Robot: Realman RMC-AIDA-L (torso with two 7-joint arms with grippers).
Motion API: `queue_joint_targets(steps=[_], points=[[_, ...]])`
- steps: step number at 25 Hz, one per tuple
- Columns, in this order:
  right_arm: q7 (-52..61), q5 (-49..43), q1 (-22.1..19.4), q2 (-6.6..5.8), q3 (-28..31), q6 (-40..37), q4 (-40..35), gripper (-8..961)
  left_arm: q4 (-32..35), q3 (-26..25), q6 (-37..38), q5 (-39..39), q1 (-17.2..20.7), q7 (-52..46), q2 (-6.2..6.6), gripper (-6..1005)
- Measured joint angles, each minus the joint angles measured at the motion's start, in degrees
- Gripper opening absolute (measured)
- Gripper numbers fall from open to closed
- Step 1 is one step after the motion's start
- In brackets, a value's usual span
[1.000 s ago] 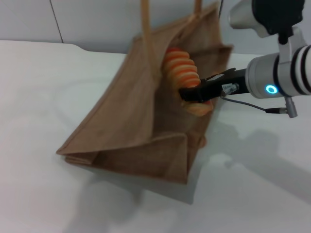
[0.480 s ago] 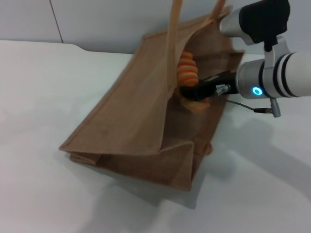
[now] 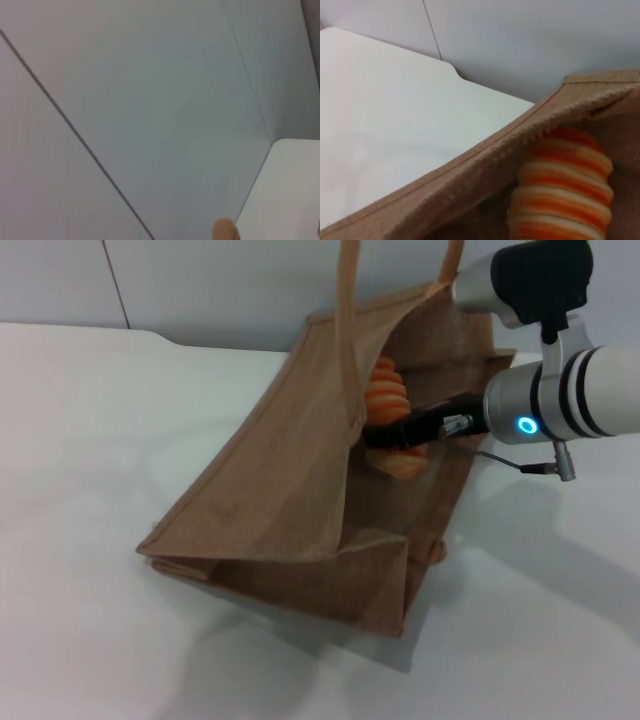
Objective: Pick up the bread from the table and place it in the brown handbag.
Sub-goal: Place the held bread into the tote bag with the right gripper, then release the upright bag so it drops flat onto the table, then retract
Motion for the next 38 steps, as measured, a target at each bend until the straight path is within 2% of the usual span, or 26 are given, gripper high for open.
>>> queue_joint_targets(steps=[3,8,16,22,23,29,30,34,38], points=[[-0.32,-0.28,-0.35,-0.05,1.04,1.26,0.00,585,0.00,-0.74,0.39,0.05,1.07,-0.02,0.08,240],[-3.08,-0.35,-2.51,-0.05,4.56,4.17,-1.49,829,0.00,-2.61,0.67,0.12,2.71,0.01,0.10,244],[-4.77,-0.61,-4.98,-0.01,7.73,6.83,-4.31,860,0.00,-4.45,0.67,1.72,3.73,0.21,0.13,250],[-4.40,-8.29,-7.71,0.07,14.20,8.33,-6.16,858,0.35,-5.42,2.93,4.70,6.61,0.09,0.05,255],[-4.39,-9.66,-8.73,0.08,15.52,8.12,-7.20,858,0.52,-6.42,6.27,4.07,9.12,0.14,0.02,256],[-5.12,-13.32,-15.54,0.25,17.93,-0.90,-12.07,856,-0.93,-8.09,14.60,-3.69,15.52,3.85,0.37,260],[-5.12,-13.44,-16.83,0.24,18.69,-3.66,-11.91,856,-1.70,-8.92,15.09,-5.54,16.05,4.97,0.35,261],[-5.24,-13.46,-17.18,0.16,20.60,-4.66,-10.78,855,-4.52,-11.51,15.43,-9.49,16.23,6.45,0.16,264],[-5.26,-13.53,-16.73,0.04,21.22,-4.88,-9.22,855,-6.62,-11.62,15.48,-10.66,15.74,7.62,0.10,268]])
